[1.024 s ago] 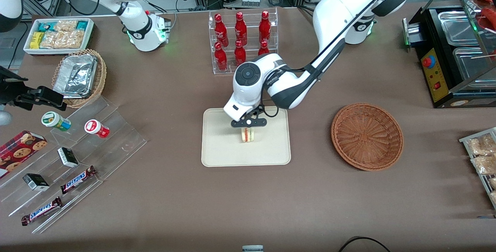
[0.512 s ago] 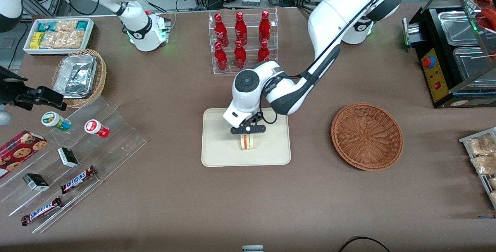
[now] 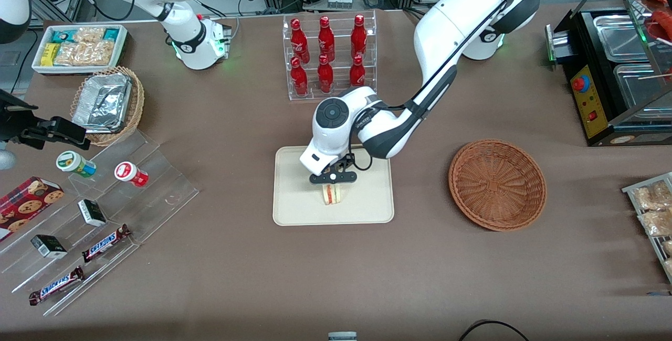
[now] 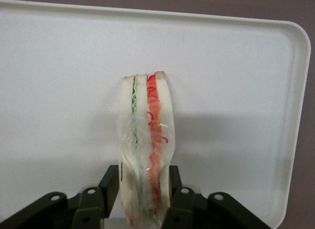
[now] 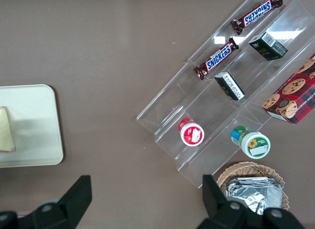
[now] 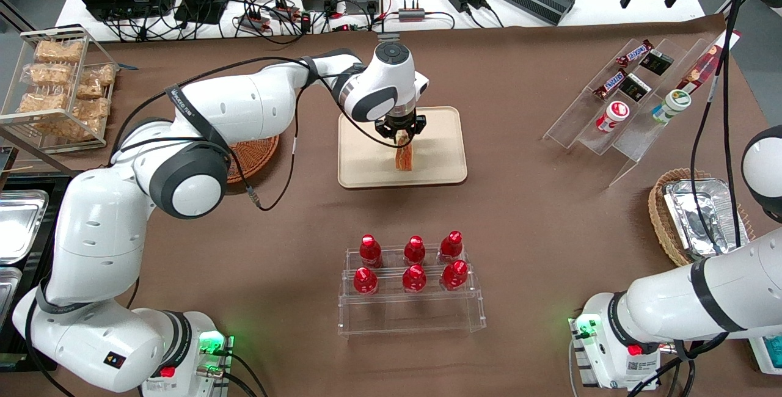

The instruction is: Place sandwich from basket to tray

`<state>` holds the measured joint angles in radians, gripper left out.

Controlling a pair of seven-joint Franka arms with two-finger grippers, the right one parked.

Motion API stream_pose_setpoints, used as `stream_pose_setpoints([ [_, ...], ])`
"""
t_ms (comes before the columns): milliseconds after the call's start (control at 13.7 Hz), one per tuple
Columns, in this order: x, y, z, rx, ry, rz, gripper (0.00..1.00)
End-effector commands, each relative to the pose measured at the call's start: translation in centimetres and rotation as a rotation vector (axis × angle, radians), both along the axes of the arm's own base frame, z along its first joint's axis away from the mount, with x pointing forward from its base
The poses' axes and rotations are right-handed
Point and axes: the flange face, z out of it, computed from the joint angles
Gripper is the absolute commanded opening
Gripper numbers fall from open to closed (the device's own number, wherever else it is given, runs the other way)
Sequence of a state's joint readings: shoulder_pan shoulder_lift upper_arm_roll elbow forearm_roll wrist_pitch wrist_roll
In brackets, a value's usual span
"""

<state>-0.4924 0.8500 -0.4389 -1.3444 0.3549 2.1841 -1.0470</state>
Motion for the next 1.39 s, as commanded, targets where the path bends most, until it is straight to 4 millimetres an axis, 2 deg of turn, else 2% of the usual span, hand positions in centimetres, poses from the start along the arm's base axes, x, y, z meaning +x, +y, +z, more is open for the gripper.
stream_pose_setpoints([
  [0,0.3,0.3,2.1,0.062,-0.009,0.007,0.99],
  [293,0.0,2.4,9.6,0.142,-0.018,0.092,0.99],
  [439,1.1,5.6,13.9,0.187,-0.019,0.192,0.99],
  [732,1.8,11.7,22.0,0.203,0.024,0.277,0.99],
  [805,1.2,12.6,23.6,0.214,0.029,0.271,0.99],
  [1098,1.4,18.2,27.0,0.231,0.016,0.32,0.99],
  [1317,2.8,23.6,28.8,0.257,0.033,0.303,0.99],
])
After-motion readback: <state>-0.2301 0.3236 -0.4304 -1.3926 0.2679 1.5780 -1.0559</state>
